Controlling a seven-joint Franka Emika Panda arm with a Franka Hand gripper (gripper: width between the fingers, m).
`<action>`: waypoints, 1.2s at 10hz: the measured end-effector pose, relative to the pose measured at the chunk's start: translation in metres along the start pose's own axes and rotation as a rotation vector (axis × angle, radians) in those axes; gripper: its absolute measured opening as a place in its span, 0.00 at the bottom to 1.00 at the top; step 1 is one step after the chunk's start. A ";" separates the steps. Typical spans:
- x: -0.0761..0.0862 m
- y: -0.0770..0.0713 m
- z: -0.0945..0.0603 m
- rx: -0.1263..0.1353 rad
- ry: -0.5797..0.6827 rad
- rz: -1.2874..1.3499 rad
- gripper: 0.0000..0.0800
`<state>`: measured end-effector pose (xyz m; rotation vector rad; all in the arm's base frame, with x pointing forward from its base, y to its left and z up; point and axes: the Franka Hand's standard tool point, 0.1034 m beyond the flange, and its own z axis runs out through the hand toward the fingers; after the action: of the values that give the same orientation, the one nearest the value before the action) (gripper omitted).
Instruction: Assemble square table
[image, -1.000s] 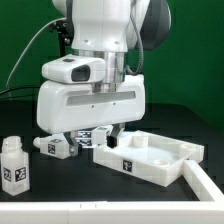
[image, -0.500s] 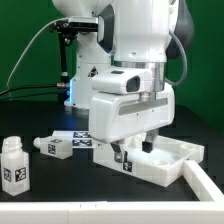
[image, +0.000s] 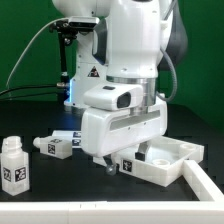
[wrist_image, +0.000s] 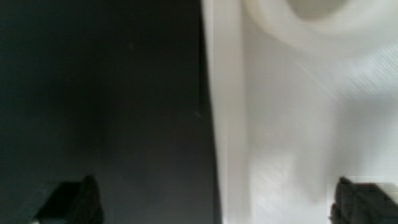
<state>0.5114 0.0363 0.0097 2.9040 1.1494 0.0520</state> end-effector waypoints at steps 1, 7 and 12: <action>0.001 -0.001 -0.001 -0.001 0.001 -0.002 0.66; -0.002 -0.001 0.000 0.005 -0.007 -0.004 0.07; -0.034 0.027 -0.017 0.047 -0.068 0.261 0.07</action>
Offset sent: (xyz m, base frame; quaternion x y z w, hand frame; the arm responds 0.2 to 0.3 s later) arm 0.0000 0.0000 0.0000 0.0000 0.0000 0.0000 1.0000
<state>0.5045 -0.0069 0.0265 3.0510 0.7670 -0.0700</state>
